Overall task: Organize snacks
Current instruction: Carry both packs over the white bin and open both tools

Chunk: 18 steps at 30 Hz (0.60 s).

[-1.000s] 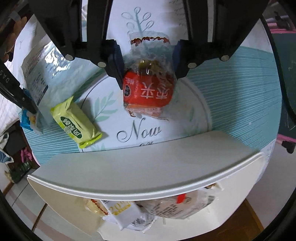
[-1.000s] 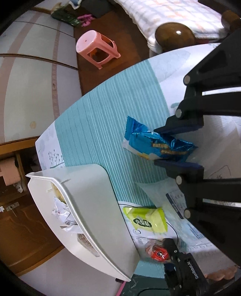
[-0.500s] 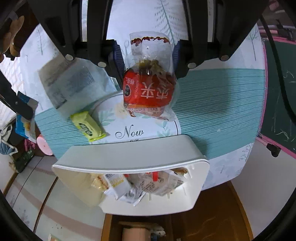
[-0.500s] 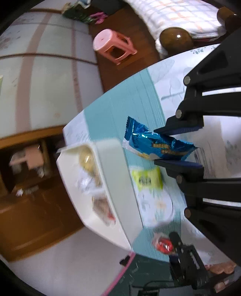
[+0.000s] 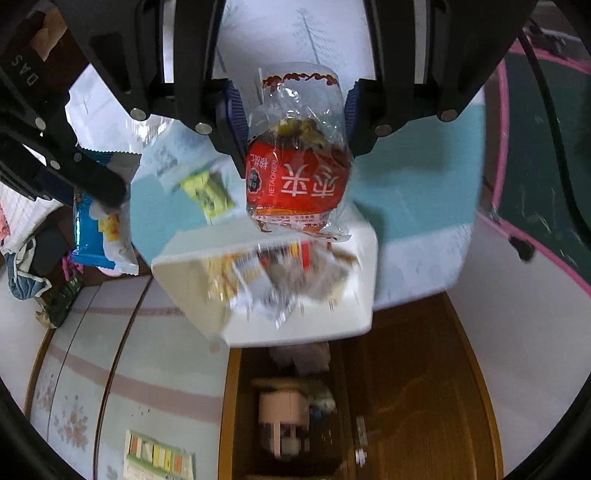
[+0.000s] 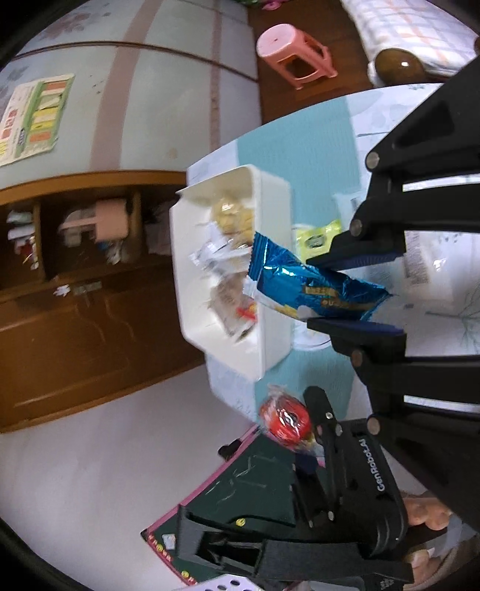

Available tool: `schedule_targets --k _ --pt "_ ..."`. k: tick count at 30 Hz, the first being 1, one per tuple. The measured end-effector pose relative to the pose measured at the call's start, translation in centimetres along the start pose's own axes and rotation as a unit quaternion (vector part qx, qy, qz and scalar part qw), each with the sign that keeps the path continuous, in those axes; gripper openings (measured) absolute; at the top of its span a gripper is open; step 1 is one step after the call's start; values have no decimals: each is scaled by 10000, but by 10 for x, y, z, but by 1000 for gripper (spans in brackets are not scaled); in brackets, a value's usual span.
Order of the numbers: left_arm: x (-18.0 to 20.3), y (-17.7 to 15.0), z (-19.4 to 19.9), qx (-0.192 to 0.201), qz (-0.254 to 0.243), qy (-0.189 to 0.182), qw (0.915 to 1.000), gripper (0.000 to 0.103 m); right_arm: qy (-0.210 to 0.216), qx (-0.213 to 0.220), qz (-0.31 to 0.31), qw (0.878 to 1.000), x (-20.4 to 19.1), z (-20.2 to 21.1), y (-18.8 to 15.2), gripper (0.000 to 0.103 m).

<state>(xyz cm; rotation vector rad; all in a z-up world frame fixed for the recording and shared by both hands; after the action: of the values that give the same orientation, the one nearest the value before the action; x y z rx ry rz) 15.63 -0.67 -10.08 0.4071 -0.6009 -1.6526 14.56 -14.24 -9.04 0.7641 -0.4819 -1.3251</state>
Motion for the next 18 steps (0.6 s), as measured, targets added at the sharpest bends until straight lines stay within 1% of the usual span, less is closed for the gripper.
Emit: schedule_targets --k 3,5,6,8,11,12,14,15,18 --pt "-4 35 15 184 -68 14 9998 42 20 283 75 9996 -3 10 34 25" --pt "-7 64 26 337 -130 51 9993 42 -15 547 132 9984 -1 18 67 25" --pt "-8 76 30 391 -143 76 9991 42 -47 643 152 9978 0 20 79 25" --pt "-12 111 40 516 -126 123 9985 42 -172 977 245 9948 3 29 117 25" --pt "-20 155 49 667 -67 243 9975 42 -367 1453 322 9882 6 41 169 25" --pt "-24 174 51 781 -55 370 9962 42 -424 1528 328 9868 8 41 184 25" --pt "-29 201 51 902 -24 549 9944 42 -544 1631 324 9846 12 36 213 25" --pt "-32 216 49 941 -7 642 9935 42 -562 1623 314 9846 14 31 222 25" --pt "-39 242 30 929 10 869 9919 42 -546 1458 253 9875 23 5 242 25"
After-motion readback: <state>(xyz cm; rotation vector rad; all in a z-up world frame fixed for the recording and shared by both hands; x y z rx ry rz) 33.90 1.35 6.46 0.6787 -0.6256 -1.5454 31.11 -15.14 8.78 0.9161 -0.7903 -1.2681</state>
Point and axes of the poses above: each gripper's, at about its wrist camera, not at the fingertips, and z roughly against the way its jaws point, x to its right, y to its top, the point moved 8 cm from there along -z, roughly the way its jaws point, and after that the axes turned 6 degrees about -y, right-handed, at the moved point
